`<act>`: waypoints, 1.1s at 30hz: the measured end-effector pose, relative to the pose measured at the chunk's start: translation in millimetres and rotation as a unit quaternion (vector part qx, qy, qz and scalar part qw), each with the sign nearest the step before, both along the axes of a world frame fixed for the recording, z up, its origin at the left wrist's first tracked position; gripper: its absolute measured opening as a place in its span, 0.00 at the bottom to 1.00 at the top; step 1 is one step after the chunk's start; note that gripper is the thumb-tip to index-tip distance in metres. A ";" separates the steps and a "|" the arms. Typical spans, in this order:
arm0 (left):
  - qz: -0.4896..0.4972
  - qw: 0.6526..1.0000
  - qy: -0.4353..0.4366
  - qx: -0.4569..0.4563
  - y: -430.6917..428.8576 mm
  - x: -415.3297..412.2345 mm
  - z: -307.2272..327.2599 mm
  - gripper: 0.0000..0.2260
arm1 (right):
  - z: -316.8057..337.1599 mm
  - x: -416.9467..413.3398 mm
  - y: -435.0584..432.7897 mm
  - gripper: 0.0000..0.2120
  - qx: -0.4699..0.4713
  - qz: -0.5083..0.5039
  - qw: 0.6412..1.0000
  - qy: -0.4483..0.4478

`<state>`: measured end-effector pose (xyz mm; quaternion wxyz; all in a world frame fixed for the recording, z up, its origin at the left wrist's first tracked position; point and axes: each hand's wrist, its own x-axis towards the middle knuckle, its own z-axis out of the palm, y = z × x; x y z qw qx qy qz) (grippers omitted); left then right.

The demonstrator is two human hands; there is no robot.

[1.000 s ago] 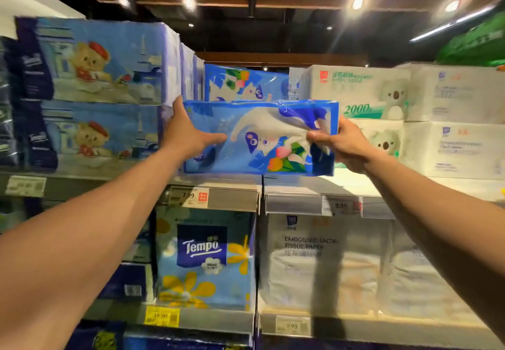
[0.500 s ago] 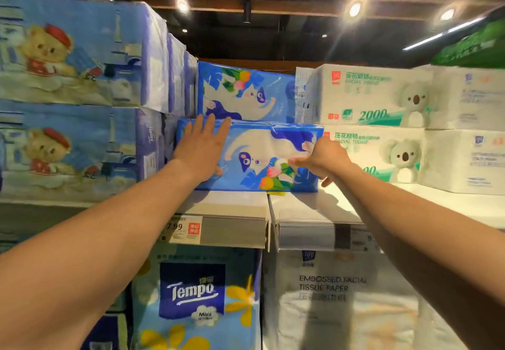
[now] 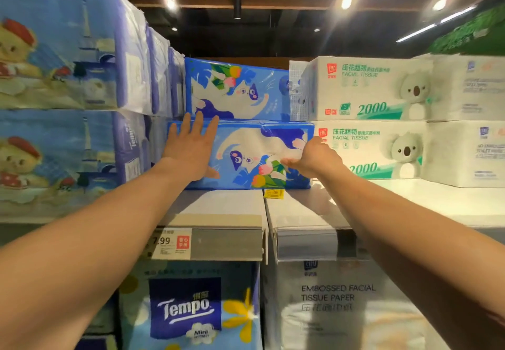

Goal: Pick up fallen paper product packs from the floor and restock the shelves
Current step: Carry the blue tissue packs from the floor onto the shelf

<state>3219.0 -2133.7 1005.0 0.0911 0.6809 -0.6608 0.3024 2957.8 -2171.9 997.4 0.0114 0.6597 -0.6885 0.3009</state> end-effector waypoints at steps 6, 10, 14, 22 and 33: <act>-0.026 0.999 0.030 0.024 43.6 -17.2 12.7 0.56 | 16.5 -5.0 44.9 0.60 -0.079 0.011 0.993 0.087; -0.033 0.997 0.049 0.039 87.3 -35.1 17.4 0.56 | 14.3 -14.4 89.2 0.58 -0.093 0.070 0.980 0.162; -0.040 0.997 0.037 0.051 133.3 -54.9 15.7 0.57 | 7.6 -25.2 133.0 0.55 -0.109 0.109 0.962 0.227; -0.089 0.994 0.029 0.055 211.2 -84.1 6.0 0.59 | -3.6 -54.8 236.5 0.55 -0.093 0.090 0.959 0.251; -0.340 0.937 -0.011 0.081 301.1 -212.5 -62.5 0.63 | -81.0 -180.3 427.4 0.53 0.002 -0.072 0.960 0.269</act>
